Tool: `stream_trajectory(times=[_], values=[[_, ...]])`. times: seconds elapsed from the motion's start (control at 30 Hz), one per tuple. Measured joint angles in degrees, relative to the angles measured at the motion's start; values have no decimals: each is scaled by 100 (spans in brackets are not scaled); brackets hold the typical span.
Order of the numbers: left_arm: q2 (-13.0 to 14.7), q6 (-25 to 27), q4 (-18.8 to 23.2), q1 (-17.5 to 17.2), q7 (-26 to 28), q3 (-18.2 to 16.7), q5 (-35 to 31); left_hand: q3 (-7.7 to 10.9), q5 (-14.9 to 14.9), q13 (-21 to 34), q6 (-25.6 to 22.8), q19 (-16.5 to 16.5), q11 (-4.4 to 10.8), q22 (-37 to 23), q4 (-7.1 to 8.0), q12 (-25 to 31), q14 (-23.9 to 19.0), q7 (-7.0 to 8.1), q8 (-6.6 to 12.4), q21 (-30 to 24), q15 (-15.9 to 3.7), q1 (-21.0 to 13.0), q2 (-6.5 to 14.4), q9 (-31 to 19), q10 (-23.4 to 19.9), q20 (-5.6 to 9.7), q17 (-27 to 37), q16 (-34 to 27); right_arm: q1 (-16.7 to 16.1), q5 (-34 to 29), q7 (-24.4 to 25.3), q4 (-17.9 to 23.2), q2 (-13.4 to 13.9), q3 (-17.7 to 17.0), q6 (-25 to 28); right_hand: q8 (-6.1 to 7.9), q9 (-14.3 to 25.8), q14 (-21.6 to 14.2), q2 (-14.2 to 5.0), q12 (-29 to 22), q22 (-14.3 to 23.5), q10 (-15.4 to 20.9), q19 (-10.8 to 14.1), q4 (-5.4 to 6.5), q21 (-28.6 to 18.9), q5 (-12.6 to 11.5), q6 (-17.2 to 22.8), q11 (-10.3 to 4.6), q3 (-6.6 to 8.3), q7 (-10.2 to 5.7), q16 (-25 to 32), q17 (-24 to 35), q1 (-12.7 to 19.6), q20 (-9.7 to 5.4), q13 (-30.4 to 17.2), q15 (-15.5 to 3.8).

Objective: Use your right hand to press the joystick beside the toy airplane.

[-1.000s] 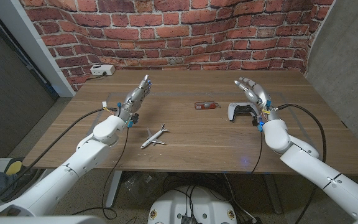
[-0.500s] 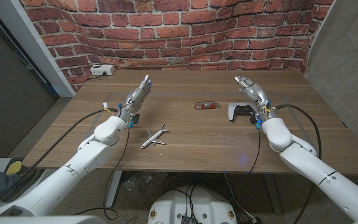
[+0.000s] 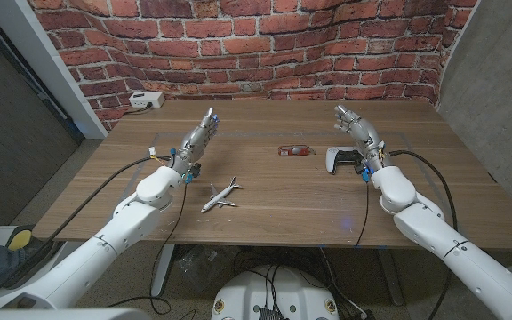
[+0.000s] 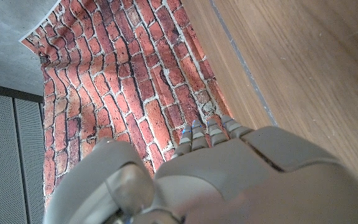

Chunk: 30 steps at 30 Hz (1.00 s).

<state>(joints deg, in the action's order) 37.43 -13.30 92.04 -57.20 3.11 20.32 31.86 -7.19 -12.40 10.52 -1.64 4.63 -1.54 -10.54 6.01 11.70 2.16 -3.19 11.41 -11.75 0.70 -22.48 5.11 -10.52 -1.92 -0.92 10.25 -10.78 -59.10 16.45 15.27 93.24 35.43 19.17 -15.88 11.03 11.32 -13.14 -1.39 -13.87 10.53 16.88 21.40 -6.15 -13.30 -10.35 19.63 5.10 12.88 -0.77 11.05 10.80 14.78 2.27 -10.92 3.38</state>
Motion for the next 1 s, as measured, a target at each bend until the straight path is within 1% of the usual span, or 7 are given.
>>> stream_trajectory(times=[0.2,0.27,0.33,0.47,0.5,0.93,1.0], values=[[31,0,9,1,-10,-3,6,0,0,0,0,0,0,0,0,0,0,0,0,0,0,-4,-3,0,0,0,0,0,93,420,-342,-168,-60,2,-193,0,0,-31,0,0,0,7,15,24,0,0,-52,52,-24,51,0,0,-49,-77,0,31],[31,1,9,1,-16,-3,7,0,0,0,0,0,0,0,0,0,0,0,0,0,0,-4,-3,0,0,0,0,0,130,420,-342,-236,-72,3,-193,0,0,-31,21,0,0,37,15,24,0,0,-59,82,-24,58,0,0,-70,-77,0,31],[62,5,35,0,-15,-23,9,0,0,0,0,0,0,0,0,0,0,0,0,0,0,-3,-3,0,0,0,0,0,170,695,-588,-293,-79,7,-244,0,0,-31,21,0,0,37,15,33,0,0,-82,82,-33,81,0,-1,-70,-77,-1,31],[67,12,40,-1,-20,-27,12,1,0,0,0,0,0,0,0,0,0,0,0,0,0,7,7,0,0,0,0,0,226,900,-777,-371,-82,16,-258,0,0,-31,52,0,0,37,3,47,0,0,-82,82,-47,81,0,-1,-101,-89,-1,31],[75,13,41,-1,-25,-34,14,1,0,0,0,0,0,0,0,0,0,0,0,0,0,57,58,0,0,0,0,0,233,935,-777,-381,-82,17,-258,0,0,-31,41,0,0,37,-8,47,0,0,-82,82,-47,81,0,-1,-110,-100,-1,32],[51,6,-47,52,-85,-35,29,1,0,0,0,0,0,0,0,0,1,0,0,0,1,54,55,0,0,0,0,0,325,1163,-989,-501,-96,63,-258,0,-1,-52,42,0,0,68,-16,71,33,0,-101,112,-71,99,0,-1,-154,-107,-1,53],[39,0,-65,63,-88,-31,30,1,0,0,0,0,24,0,0,0,1,0,0,0,1,-7,-6,0,-24,0,0,0,333,1184,-1003,-503,-96,67,-255,0,-1,-52,30,0,0,68,-16,71,49,0,-101,112,-71,99,0,-1,-165,-107,-1,53]])
